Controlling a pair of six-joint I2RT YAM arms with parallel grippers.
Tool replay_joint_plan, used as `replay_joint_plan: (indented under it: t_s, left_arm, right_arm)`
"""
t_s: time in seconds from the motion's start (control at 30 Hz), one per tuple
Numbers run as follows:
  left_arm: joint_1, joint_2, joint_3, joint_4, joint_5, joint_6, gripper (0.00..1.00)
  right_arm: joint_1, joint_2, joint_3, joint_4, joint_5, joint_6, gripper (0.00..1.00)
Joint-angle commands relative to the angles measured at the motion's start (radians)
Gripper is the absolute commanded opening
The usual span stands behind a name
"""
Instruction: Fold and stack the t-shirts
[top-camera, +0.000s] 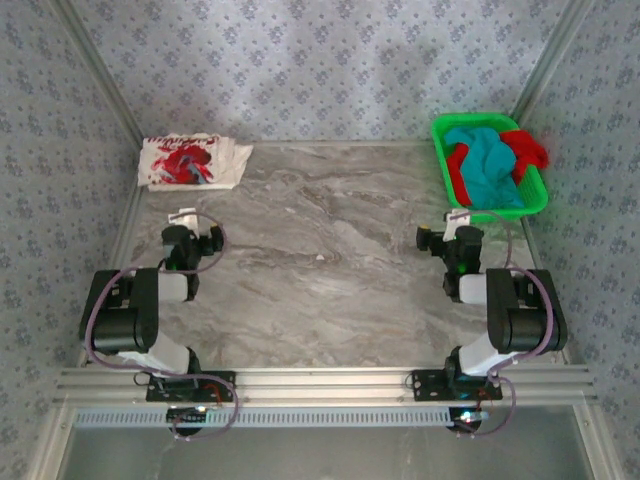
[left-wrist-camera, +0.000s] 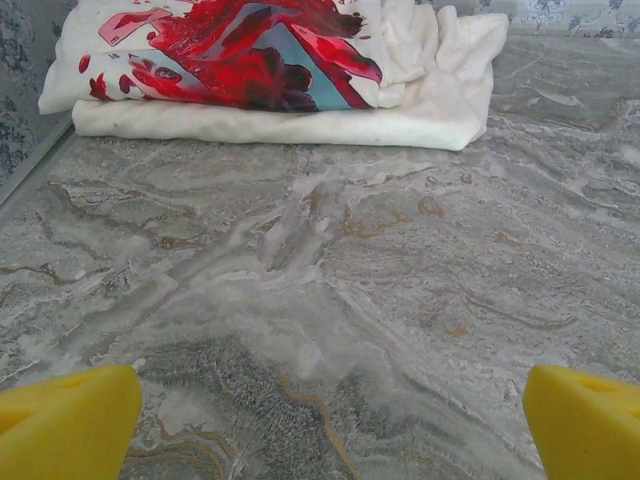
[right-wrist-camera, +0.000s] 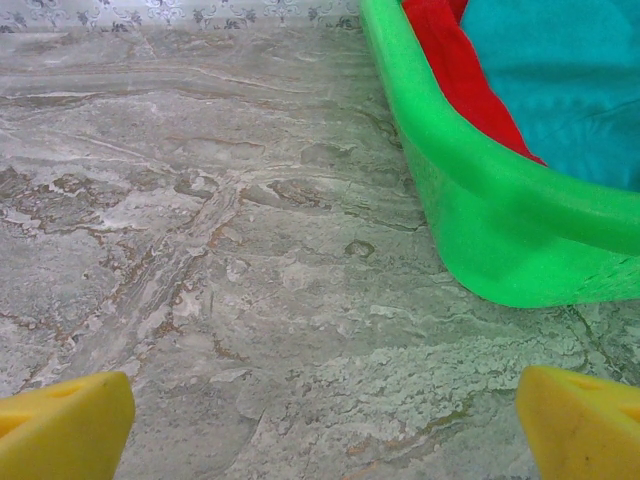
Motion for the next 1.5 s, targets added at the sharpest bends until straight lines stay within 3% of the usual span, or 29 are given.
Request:
replay_joint_plan:
  t_s: [0.0,0.07,0.1,0.17,0.23,0.27,0.33,0.4,0.47,0.57,0.63,0.73,0.8,0.93,1.13,1.47]
  left_arm:
    - [0.003,0.001,0.009,0.000,0.022,0.010,0.98]
    - [0.004,0.000,0.009,0.007,0.024,0.011,0.98]
    - [0.001,-0.016,0.020,-0.020,0.027,0.014,0.98]
    - [-0.021,-0.140,0.115,-0.282,0.033,0.044,0.98]
    - [-0.041,-0.265,0.178,-0.425,0.059,0.031,0.98]
    - [-0.053,-0.332,0.186,-0.433,0.082,0.008,0.98]
    - [-0.077,-0.433,0.225,-0.471,0.102,-0.047,0.98]
    - [-0.108,-0.476,0.312,-0.551,0.090,-0.108,0.98]
    - [-0.163,-0.459,0.417,-0.607,0.100,-0.130,0.98]
    - [-0.285,-0.308,0.650,-0.745,0.117,-0.108,0.98]
    - [-0.373,-0.151,0.844,-0.851,0.152,-0.092,0.97]
    - [-0.492,0.072,1.065,-0.912,0.183,-0.100,0.97]
    - [-0.546,0.220,1.235,-0.998,0.241,-0.106,0.97]
    - [-0.668,0.432,1.488,-1.150,0.227,-0.031,0.98]
    - [-0.742,0.528,1.494,-1.104,0.286,-0.090,0.98]
    - [-0.774,0.400,1.162,-0.957,0.226,-0.108,0.98]
  right_arm:
    - [-0.009,0.001,0.014,-0.016,-0.021,0.002,1.00]
    - [-0.010,-0.022,0.013,-0.011,-0.011,0.010,1.00]
    - [-0.005,-0.073,0.041,-0.100,0.024,0.015,1.00]
    - [0.005,-0.197,0.156,-0.387,0.167,0.066,1.00]
    - [-0.022,-0.268,0.226,-0.545,0.247,0.237,1.00]
    - [-0.062,-0.308,0.266,-0.657,0.143,0.312,1.00]
    - [-0.110,-0.382,0.298,-0.713,-0.042,0.335,1.00]
    - [-0.078,-0.452,0.346,-0.770,-0.044,0.330,1.00]
    - [0.006,-0.473,0.456,-0.851,0.056,0.260,0.98]
    - [0.059,-0.330,0.717,-1.033,0.120,0.220,0.98]
    - [0.021,-0.164,0.966,-1.230,0.043,0.251,0.86]
    - [-0.038,0.028,1.178,-1.349,-0.014,0.289,0.85]
    - [-0.082,0.177,1.343,-1.474,-0.070,0.298,0.79]
    - [-0.132,0.405,1.576,-1.608,-0.081,0.294,0.73]
    - [-0.196,0.622,1.791,-1.681,-0.122,0.287,0.74]
    - [-0.228,0.930,2.125,-1.763,-0.125,0.254,0.71]
